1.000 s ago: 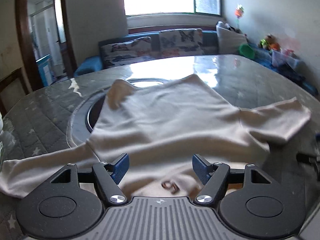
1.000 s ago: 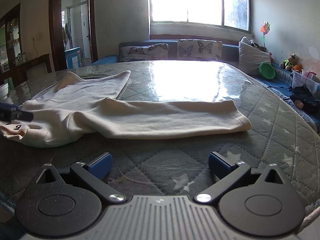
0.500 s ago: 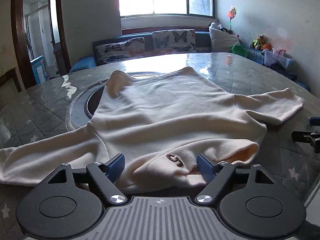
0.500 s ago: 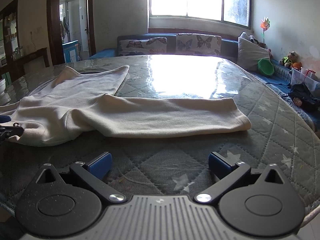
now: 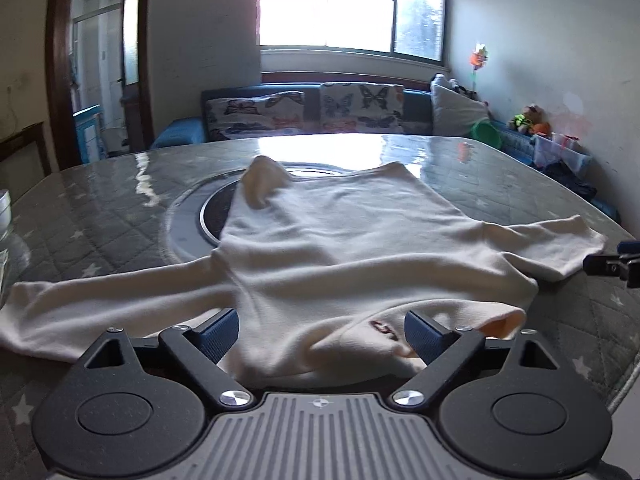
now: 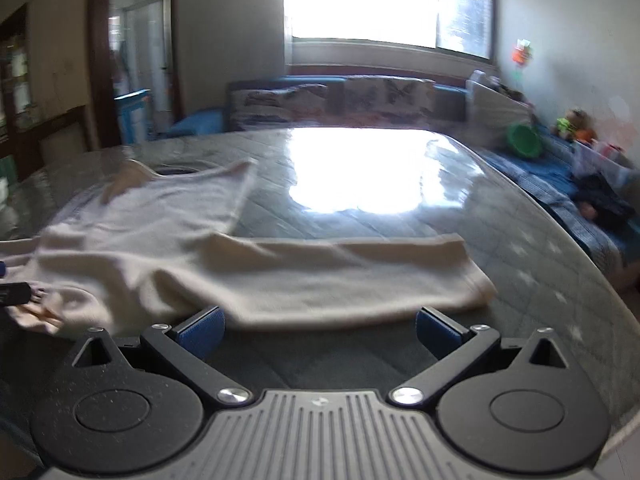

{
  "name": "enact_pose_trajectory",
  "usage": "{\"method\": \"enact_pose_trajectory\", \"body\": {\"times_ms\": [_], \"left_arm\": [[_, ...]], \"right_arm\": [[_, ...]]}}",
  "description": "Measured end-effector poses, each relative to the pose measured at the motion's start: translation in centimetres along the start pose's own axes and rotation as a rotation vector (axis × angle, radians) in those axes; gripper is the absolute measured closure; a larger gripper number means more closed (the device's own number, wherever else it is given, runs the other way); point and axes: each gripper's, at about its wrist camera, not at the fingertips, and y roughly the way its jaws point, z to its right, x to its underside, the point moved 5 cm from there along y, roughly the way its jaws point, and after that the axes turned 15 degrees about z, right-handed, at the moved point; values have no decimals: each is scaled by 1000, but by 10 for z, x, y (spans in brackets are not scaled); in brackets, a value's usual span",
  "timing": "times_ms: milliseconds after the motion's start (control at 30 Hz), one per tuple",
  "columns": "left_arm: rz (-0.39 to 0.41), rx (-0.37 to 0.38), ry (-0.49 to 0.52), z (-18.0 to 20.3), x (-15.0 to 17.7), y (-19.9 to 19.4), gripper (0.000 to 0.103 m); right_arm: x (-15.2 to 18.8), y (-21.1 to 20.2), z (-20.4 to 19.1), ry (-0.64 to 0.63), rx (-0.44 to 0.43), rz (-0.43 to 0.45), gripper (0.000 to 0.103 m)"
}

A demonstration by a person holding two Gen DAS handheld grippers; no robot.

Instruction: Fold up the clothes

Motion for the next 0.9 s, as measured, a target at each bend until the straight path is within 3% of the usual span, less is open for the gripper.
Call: {"method": "enact_pose_trajectory", "body": {"times_ms": [233, 400, 900], "left_arm": [[7, -41, 11, -4, -5, -7, 5], [4, -72, -7, -8, -7, -10, 0], [2, -102, -29, 1, -15, -3, 0]], "right_arm": [[-17, 26, -37, -67, -123, 32, 0], [-6, 37, -58, -115, -196, 7, 0], [26, 18, -49, -162, -253, -49, 0]]}}
